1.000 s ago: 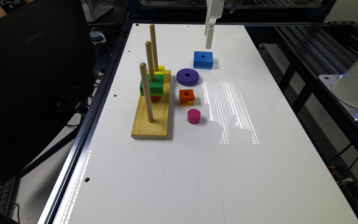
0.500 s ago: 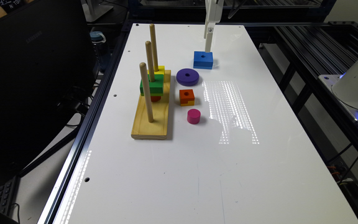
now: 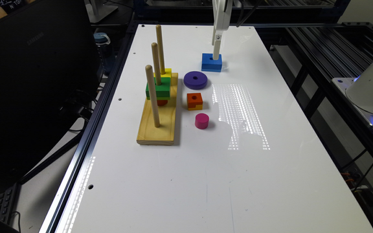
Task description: Pick up blue block.
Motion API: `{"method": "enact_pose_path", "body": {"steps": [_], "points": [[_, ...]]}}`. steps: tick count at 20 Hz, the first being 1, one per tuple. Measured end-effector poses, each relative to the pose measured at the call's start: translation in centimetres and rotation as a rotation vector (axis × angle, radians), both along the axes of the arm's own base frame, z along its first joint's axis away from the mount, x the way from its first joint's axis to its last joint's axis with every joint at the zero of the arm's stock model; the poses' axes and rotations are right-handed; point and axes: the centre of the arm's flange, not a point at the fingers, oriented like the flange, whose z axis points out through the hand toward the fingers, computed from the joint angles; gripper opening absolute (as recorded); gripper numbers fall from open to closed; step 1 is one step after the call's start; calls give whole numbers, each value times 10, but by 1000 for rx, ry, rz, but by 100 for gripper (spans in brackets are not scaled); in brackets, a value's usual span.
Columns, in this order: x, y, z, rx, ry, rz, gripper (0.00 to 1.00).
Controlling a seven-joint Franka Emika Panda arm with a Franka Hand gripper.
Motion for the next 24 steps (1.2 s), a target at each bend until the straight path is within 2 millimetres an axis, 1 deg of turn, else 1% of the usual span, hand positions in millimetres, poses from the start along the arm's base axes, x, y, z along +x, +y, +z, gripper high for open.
{"method": "enact_pose_path", "body": {"steps": [10,16,20,24], "points": [[5,2,3,-3,-9,7,100],[6,2,-7,0,-7,7,100],[6,2,-8,0,-7,7,100],[6,2,-26,2,-6,7,100]]}}
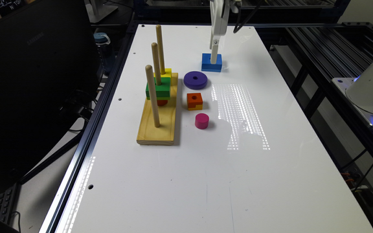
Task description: Pick up blue block.
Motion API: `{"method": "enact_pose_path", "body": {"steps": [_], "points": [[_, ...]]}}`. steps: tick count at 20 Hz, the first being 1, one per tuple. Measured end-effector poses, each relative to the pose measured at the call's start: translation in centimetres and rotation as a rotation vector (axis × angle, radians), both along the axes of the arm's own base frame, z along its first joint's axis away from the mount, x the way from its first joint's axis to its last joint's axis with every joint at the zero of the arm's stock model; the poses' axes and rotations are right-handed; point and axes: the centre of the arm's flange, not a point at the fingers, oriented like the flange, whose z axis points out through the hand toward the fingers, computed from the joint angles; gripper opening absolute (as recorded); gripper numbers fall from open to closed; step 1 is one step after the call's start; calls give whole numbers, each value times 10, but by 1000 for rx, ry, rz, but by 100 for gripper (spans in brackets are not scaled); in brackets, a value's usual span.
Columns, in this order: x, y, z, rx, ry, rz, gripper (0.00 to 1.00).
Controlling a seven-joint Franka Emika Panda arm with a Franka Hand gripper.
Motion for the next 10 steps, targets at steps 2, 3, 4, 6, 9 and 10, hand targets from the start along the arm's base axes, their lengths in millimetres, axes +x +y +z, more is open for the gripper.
{"method": "enact_pose_path", "body": {"steps": [2,3,4,6,9,10], "points": [[1,0,-7,1,0,0,100],[1,0,-9,1,-1,0,100],[2,-1,-11,1,0,0,100],[2,-1,-17,3,1,0,100],[4,-1,-21,3,2,-1,100],[4,-2,-21,3,2,-1,100]]}}
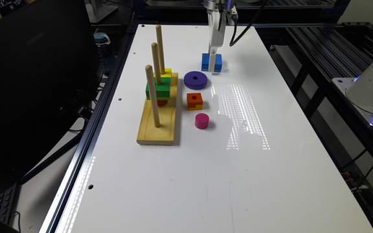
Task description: Pick up blue block.
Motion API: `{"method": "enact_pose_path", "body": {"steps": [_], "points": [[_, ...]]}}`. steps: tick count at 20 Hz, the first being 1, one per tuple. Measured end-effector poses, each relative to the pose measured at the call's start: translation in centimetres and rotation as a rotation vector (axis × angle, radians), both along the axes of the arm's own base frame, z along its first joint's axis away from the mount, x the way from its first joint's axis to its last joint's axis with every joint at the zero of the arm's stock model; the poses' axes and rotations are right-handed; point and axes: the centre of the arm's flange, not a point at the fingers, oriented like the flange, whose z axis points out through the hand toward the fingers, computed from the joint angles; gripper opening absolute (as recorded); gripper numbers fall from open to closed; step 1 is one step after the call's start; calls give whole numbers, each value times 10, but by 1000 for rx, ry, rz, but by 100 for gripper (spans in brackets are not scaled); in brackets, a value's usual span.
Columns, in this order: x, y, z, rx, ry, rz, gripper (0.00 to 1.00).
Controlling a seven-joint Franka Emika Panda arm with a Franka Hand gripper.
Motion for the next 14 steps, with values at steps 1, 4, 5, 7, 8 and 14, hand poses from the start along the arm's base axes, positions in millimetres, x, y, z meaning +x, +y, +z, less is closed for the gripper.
{"method": "enact_pose_path", "body": {"steps": [1,4,5,7,8,14], "points": [[0,0,0,0,0,0,100],[3,0,1,-1,-5,3,100],[4,0,1,-2,-7,4,100],[6,1,1,-1,-8,5,100],[6,1,1,-2,-8,5,100],[8,2,2,-1,-10,8,100]]}}
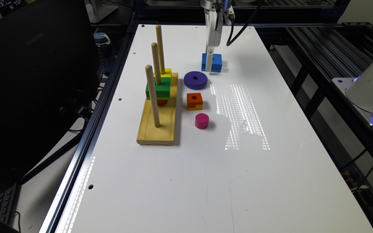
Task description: Pick up blue block.
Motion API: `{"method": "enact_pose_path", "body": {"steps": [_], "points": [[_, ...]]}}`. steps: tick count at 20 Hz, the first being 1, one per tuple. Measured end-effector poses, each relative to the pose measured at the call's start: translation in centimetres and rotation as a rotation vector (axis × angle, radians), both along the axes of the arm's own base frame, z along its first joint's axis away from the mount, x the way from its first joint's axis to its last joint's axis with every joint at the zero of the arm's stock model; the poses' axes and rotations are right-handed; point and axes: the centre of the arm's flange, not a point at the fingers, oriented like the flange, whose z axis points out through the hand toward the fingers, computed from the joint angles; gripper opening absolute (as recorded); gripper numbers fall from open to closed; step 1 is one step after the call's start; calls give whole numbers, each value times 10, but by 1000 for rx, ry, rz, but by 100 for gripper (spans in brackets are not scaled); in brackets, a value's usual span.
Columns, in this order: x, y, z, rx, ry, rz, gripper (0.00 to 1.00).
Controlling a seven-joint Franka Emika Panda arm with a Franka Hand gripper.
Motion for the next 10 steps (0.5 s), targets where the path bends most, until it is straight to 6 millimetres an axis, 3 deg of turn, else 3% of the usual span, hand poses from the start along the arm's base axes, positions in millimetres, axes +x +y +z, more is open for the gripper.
{"method": "enact_pose_path", "body": {"steps": [5,10], "points": [[1,0,-13,2,0,0,100],[1,0,-13,2,0,0,100]]}}
